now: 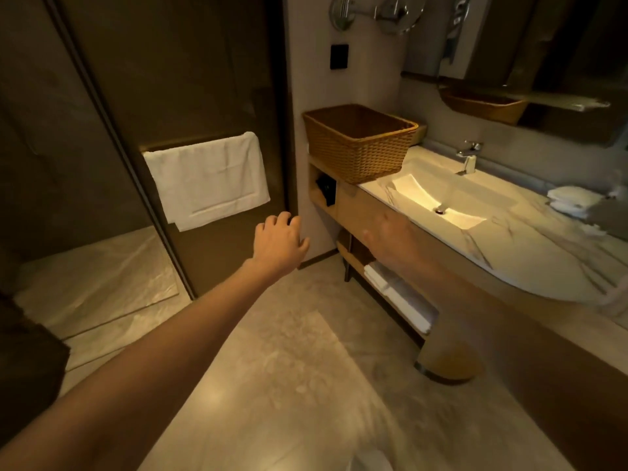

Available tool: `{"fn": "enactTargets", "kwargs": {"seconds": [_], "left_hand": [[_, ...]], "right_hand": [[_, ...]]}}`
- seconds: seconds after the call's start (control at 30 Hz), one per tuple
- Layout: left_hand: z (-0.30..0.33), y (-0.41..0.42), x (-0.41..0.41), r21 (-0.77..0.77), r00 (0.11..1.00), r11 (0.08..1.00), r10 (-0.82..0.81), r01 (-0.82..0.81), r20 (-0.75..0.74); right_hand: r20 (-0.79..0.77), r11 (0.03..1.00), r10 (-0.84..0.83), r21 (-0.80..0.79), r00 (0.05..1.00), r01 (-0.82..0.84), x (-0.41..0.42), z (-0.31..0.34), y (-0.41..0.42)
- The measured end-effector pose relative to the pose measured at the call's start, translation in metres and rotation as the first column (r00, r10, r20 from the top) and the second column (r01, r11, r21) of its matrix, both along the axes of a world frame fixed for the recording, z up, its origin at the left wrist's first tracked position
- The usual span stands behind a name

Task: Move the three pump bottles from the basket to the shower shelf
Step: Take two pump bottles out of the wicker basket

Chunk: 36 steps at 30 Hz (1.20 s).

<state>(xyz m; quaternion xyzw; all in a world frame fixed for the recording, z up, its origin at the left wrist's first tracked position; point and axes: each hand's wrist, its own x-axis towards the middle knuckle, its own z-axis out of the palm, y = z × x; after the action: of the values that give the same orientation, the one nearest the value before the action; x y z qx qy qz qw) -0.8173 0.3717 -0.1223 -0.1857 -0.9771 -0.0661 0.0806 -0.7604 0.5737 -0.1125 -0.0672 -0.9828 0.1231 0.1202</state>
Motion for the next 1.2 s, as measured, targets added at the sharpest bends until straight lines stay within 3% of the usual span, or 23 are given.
{"fn": "enactTargets", "kwargs": {"seconds": [0.17, 0.4, 0.63, 0.8, 1.03, 1.2], "left_hand": [[0.013, 0.052, -0.095, 0.026, 0.999, 0.999, 0.042, -0.042, -0.006], [-0.010, 0.082, -0.193, -0.029, 0.992, 0.995, 0.100, -0.098, 0.073], [-0.001, 0.107, -0.353, 0.047, 0.997, 0.996, 0.078, -0.076, -0.027], [0.003, 0.115, -0.447, 0.018, 0.996, 0.996, 0.086, -0.087, 0.007], [0.016, 0.168, -0.555, 0.032, 0.998, 0.999, 0.010, -0.008, -0.064], [0.014, 0.226, -0.619, 0.066, 0.997, 0.998, -0.011, 0.016, -0.075]], "right_hand": [[-0.119, 0.996, 0.073, 0.061, 0.990, -0.066, -0.104, 0.018, 0.057], [0.010, 0.990, 0.137, 0.024, 0.991, -0.137, -0.215, -0.023, 0.090], [-0.142, 0.992, 0.110, 0.073, 0.984, -0.101, -0.385, -0.007, 0.123], [-0.117, 0.993, 0.101, 0.078, 0.988, -0.092, -0.473, -0.009, 0.141], [-0.123, 0.996, 0.089, 0.034, 0.988, -0.085, -0.578, 0.013, 0.192], [0.004, 0.996, 0.084, 0.023, 0.996, -0.084, -0.650, 0.000, 0.231]]}}
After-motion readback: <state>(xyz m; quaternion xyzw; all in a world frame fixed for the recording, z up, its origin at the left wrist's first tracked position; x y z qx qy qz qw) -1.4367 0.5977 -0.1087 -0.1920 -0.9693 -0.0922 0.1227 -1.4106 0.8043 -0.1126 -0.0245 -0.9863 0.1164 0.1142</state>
